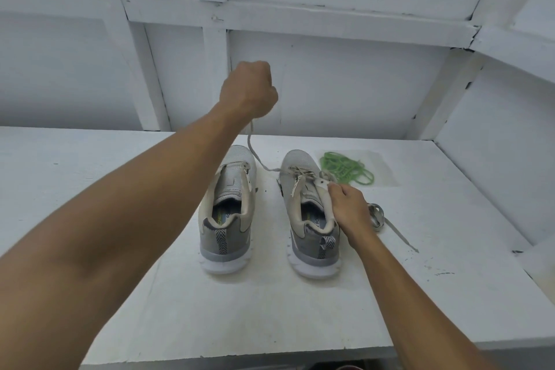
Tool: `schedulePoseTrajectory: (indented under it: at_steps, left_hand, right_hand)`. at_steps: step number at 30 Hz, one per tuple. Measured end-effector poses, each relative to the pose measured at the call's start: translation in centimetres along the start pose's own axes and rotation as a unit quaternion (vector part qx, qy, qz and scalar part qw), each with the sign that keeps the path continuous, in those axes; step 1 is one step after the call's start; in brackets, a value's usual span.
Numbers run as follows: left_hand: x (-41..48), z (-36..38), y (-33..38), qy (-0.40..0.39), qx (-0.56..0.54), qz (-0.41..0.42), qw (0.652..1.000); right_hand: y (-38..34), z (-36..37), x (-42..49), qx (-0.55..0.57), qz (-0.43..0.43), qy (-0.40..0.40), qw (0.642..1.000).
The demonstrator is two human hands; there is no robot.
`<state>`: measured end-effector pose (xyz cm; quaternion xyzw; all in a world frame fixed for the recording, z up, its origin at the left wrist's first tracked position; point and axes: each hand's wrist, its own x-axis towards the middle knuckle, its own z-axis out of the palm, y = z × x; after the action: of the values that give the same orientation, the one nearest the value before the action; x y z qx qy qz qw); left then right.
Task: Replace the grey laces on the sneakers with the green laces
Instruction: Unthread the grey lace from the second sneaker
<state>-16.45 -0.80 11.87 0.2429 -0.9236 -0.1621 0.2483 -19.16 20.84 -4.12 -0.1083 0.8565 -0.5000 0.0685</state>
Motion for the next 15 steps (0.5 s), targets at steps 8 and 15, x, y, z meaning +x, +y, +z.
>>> schedulePoseTrajectory:
  at_steps: [8,15]
  left_hand:
    - [-4.9,2.7,-0.1,-0.173,0.119,0.089,0.974]
    - [-7.6,4.5,-0.4,-0.292,0.213,0.117,0.925]
  right_hand:
    - [-0.1,-0.1,-0.1,0.004,0.002,-0.003,1.0]
    - [0.1,0.0,0.0,0.005,0.008,-0.005,1.0]
